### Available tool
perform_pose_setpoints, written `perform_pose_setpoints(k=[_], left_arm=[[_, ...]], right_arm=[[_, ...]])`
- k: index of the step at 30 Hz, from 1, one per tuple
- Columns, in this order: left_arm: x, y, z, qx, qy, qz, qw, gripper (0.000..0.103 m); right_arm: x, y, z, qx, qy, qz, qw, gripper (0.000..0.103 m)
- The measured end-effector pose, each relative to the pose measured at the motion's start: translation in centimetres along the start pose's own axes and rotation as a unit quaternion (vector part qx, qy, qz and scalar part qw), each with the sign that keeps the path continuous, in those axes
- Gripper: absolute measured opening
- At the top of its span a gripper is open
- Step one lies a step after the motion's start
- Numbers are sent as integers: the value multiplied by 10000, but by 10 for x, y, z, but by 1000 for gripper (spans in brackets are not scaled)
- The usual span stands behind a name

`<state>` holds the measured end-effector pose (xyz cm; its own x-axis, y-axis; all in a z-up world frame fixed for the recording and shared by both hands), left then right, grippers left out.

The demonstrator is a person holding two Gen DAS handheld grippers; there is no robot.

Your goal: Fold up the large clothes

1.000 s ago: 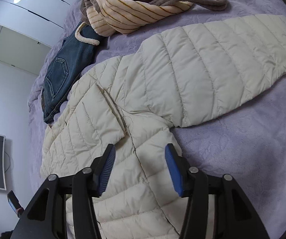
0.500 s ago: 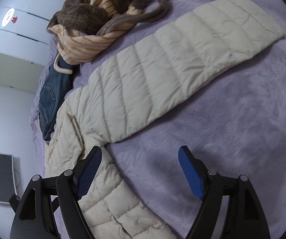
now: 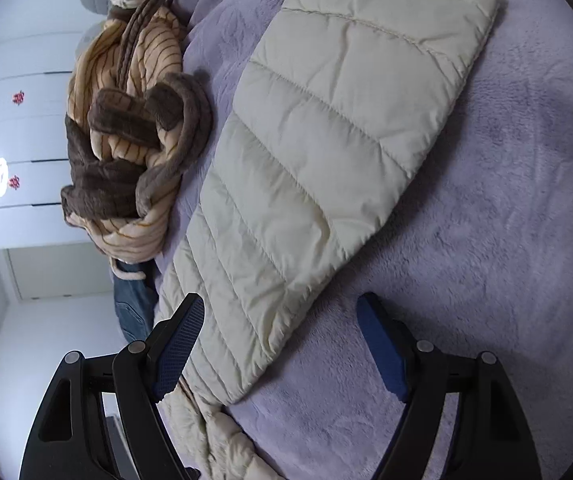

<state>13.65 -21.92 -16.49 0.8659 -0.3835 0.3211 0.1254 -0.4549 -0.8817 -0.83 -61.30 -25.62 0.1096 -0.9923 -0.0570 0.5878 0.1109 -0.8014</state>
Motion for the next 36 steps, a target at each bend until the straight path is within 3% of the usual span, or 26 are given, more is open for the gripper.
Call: perform_pose_setpoints(k=[12, 14, 17, 18, 20, 26, 29, 32, 36], left_arm=[[0, 0, 10, 92, -176, -20, 9998, 103], [0, -2, 12, 85, -205, -43, 9997, 103], [2, -5, 19, 71, -269, -85, 9996, 103], [4, -8, 21, 87, -280, -116, 9995, 103], [7, -14, 28, 146, -285, -209, 9993, 103], [19, -39, 60, 358, -358, -531, 9973, 103], [24, -52, 83, 447, -465, -683, 9956, 103], [25, -66, 109, 549, -649, -810, 9931, 103], [21, -80, 143, 747, -907, -957, 9884, 103]], right_arm=[[29, 18, 27, 929, 692, 106, 9932, 81], [29, 20, 36, 967, 669, 159, 9929, 77], [25, 22, 50, 1098, 609, 295, 9916, 37], [22, 22, 56, 1235, 563, 348, 9901, 19], [18, 21, 71, 1435, 389, 370, 9882, 13], [-10, 11, 139, 1557, -704, 296, 9848, 12], [-38, 9, 188, 1505, -1563, 226, 9759, 13], [-79, 12, 238, 1376, -2607, 130, 9555, 13], [-151, 29, 290, 1013, -3993, 84, 9112, 13]])
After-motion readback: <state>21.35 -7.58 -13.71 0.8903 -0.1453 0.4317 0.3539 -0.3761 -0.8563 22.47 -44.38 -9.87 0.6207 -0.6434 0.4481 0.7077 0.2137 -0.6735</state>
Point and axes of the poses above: each gripper's, at about its wrist camera, not at the fingertips, and y roughly the way its jaws point, z to its left, x to its top, the point moved 4 cm from there along y, roughly the way its jaws point, and after that the axes turned 13 degrees about -x, right-handed, at the moved point
